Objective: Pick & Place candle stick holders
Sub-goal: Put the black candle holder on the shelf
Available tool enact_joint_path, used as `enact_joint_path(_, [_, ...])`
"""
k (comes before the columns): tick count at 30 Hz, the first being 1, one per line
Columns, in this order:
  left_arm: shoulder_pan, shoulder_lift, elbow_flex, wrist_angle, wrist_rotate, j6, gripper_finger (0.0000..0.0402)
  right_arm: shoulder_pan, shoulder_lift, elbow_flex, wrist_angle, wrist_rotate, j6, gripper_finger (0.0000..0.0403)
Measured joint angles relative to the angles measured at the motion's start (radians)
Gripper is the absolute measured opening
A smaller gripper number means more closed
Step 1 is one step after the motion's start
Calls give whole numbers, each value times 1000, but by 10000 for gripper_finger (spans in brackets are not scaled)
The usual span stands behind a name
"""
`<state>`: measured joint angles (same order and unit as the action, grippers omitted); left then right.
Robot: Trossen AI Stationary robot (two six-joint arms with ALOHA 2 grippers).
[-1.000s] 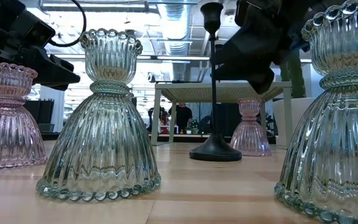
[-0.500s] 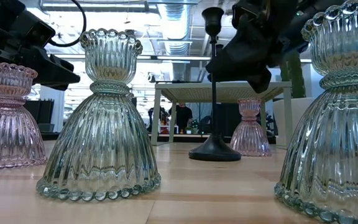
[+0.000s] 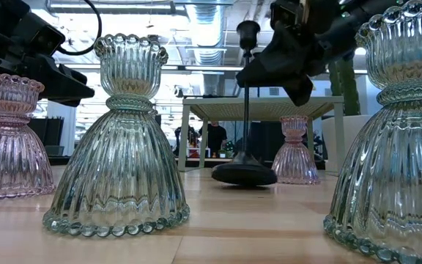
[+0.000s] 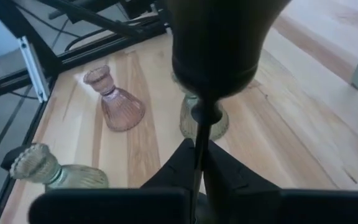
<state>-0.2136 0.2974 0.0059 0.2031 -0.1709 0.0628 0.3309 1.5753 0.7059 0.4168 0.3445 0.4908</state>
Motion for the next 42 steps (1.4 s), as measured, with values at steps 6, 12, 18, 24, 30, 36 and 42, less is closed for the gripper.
enact_joint_path(6, [0, 0, 0, 0, 0, 0, 6, -1, -22, 0, 30, -3, -39, 5])
enact_joint_path(12, [0, 0, 0, 0, 0, 0, 6, -25, -139, 31, -96, -3, -49, 4])
enact_joint_path(18, [0, 0, 0, 0, 0, 0, 6, -63, -235, 225, -463, 22, -121, 3])
enact_joint_path(24, [0, 0, 0, 0, 0, 0, 6, -152, -277, 422, -698, 23, -243, 1])
enact_joint_path(30, [0, 0, 0, 0, 0, 0, 6, -304, -297, 485, -760, 8, -324, 1])
enact_joint_path(36, [0, 0, 0, 0, 0, 0, 6, -474, -301, 485, -778, -83, -344, 1])
enact_joint_path(42, [0, 0, 0, 0, 0, 0, 6, -589, -293, 484, -803, -97, -359, 0])
